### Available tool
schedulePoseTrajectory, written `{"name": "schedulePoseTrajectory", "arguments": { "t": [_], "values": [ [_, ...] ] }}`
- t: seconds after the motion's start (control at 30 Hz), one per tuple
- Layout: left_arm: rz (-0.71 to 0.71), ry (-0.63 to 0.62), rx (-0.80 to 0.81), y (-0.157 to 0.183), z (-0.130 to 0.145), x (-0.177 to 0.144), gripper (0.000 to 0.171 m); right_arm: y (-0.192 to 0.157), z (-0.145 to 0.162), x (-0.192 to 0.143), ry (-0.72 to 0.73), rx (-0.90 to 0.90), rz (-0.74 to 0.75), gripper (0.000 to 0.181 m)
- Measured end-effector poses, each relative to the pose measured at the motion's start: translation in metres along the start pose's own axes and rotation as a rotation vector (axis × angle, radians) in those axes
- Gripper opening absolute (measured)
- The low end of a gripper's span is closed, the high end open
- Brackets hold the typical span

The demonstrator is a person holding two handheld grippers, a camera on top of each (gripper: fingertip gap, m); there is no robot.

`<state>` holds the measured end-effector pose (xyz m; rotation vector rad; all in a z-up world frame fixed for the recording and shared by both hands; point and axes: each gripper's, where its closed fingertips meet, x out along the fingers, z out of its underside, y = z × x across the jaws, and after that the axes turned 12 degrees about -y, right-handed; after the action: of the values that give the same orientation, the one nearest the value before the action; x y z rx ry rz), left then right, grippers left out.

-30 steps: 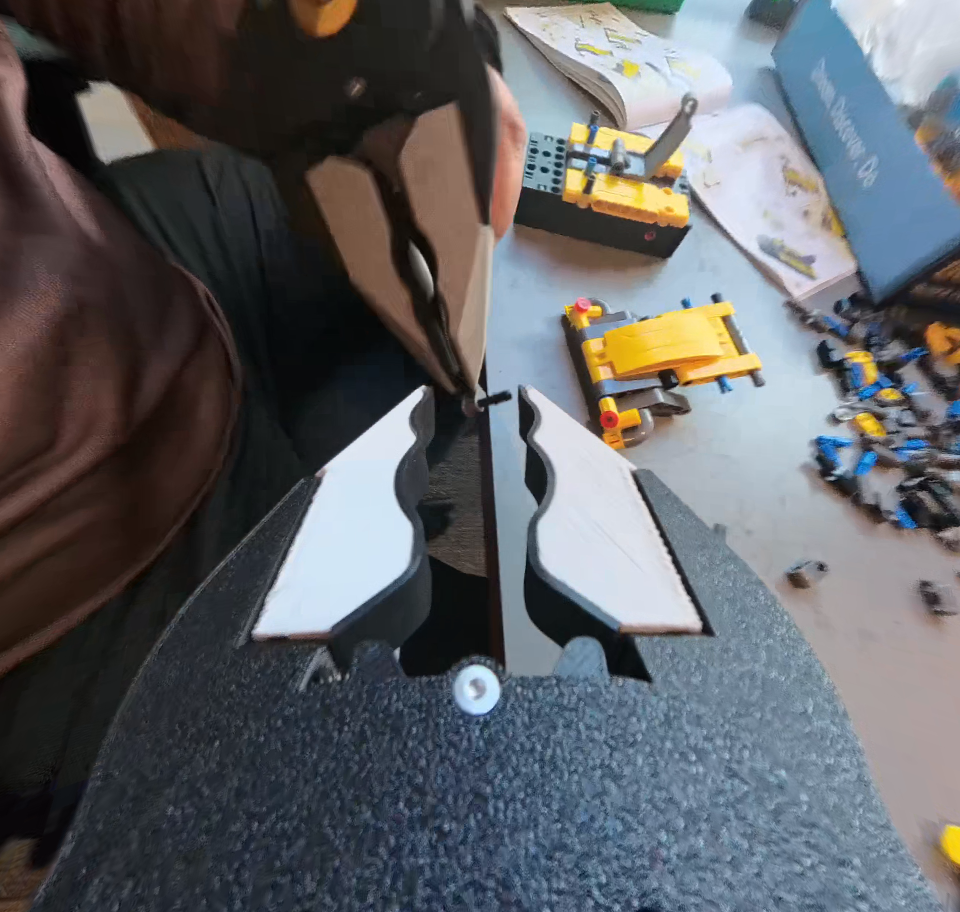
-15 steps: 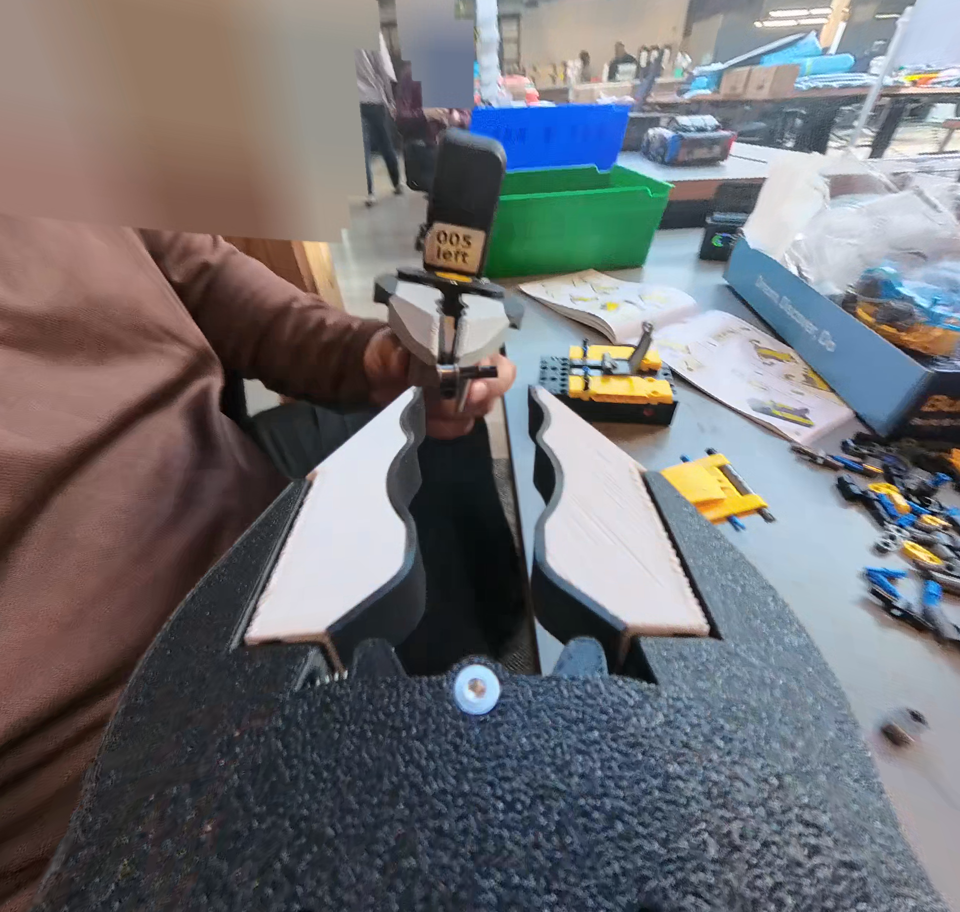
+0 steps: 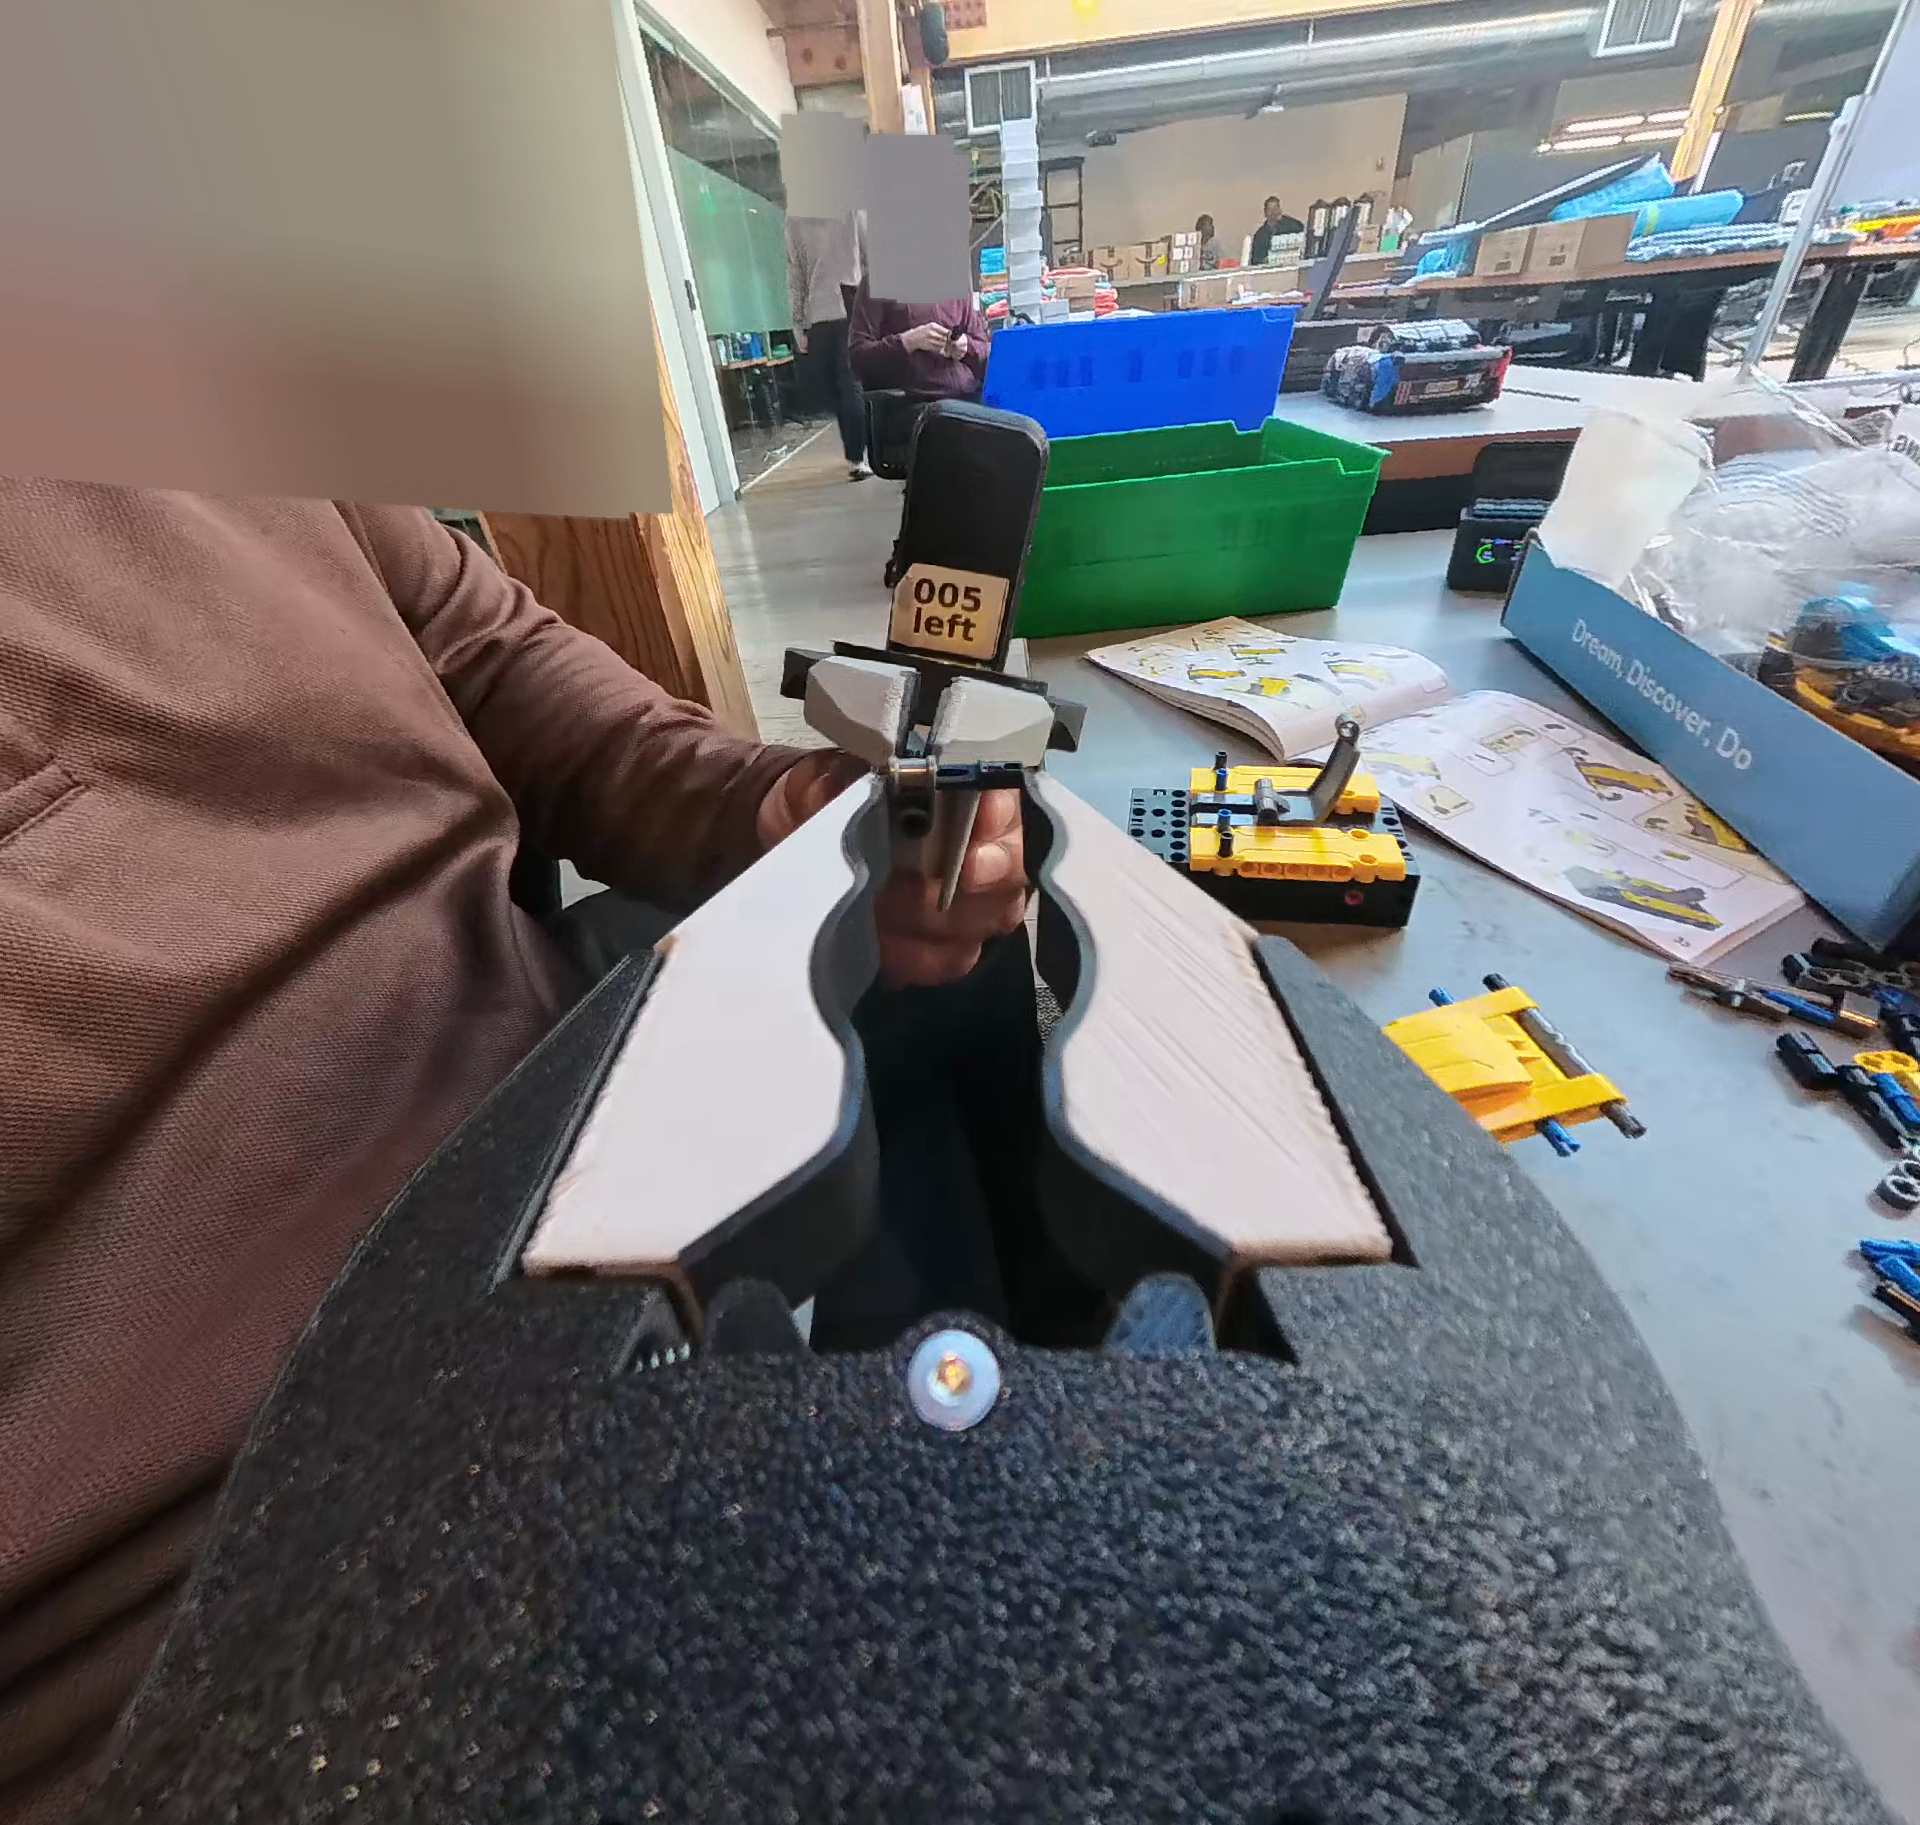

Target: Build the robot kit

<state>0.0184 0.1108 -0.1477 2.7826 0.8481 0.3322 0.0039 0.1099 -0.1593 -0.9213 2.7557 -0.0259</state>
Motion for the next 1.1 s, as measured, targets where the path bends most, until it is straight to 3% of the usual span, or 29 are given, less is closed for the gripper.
{"name": "schedulePoseTrajectory", "arguments": {
  "t": [0.27,0.5,0.77,1.1],
  "values": [
    [-0.067,-0.021,-0.009,-0.008,-0.001,-0.001,0.001,0.008,0.001,0.0,-0.02,0.08,0.001,0.021],
    [-0.092,-0.251,-0.066,-0.014,0.019,-0.004,0.002,0.009,0.022,0.006,-0.129,0.161,-0.04,0.02],
    [-0.067,-0.499,0.006,-0.006,0.037,-0.008,0.002,-0.001,0.037,0.013,-0.208,0.181,-0.099,0.02],
    [-0.117,-0.593,0.084,-0.004,0.045,-0.014,0.009,-0.008,0.043,0.019,-0.239,0.18,-0.139,0.02]
  ]
}}
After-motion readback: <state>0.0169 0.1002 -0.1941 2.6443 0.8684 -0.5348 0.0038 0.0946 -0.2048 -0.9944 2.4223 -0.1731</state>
